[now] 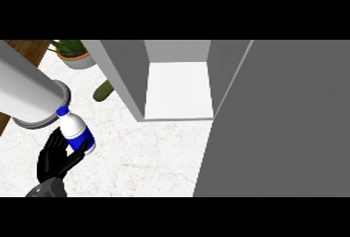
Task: Pick up the bottled water, place it into the cabinet and close the cabinet
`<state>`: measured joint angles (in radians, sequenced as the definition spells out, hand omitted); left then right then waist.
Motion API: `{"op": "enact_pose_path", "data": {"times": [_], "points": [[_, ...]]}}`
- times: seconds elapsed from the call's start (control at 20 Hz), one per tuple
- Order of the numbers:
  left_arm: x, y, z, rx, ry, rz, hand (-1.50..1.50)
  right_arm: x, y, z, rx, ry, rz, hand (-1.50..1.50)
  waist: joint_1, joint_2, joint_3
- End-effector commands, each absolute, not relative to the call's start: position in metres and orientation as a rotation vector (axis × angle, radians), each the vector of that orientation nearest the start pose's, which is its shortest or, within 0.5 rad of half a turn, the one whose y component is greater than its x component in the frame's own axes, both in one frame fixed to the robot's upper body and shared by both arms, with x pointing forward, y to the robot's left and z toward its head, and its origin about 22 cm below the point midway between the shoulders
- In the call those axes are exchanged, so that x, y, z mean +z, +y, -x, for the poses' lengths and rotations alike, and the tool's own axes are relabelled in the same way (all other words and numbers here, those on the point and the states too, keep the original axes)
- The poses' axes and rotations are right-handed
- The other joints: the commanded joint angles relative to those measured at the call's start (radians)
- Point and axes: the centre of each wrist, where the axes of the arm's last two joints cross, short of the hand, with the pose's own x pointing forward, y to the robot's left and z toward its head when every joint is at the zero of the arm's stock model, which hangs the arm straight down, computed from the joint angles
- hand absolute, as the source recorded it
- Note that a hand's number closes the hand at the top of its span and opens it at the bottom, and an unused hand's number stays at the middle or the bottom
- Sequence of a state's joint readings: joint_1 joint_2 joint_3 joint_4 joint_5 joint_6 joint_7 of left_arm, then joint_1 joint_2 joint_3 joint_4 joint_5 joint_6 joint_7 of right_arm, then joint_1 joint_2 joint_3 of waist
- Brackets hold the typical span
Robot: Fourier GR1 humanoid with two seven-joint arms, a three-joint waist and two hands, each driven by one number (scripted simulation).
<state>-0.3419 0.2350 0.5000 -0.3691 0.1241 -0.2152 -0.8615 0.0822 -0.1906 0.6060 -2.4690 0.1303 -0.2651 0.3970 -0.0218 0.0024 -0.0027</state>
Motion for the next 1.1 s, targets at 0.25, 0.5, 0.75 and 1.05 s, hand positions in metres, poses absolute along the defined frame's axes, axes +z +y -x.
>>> {"op": "enact_pose_path", "data": {"times": [0.25,0.5,0.75,1.05], "points": [[-0.136,0.337,-0.258,0.131,-1.776,-0.204,1.5,0.179,-0.162,-0.106,0.217,-1.982,-0.23,-1.5,-0.011,-0.002,0.001],[-0.117,0.335,-0.281,0.069,-1.836,-0.275,1.5,0.191,-0.166,-0.113,0.205,-1.997,-0.21,-1.5,0.015,-0.005,0.002],[-0.121,0.252,-0.304,-0.114,-1.906,-0.049,1.5,0.184,-0.164,-0.116,0.254,-1.965,-0.226,-1.5,0.0,-0.003,0.002],[-0.103,0.231,-0.316,-0.09,-1.898,0.157,1.5,0.186,-0.177,-0.099,0.209,-1.977,-0.216,-1.5,0.021,-0.012,0.004]]}}
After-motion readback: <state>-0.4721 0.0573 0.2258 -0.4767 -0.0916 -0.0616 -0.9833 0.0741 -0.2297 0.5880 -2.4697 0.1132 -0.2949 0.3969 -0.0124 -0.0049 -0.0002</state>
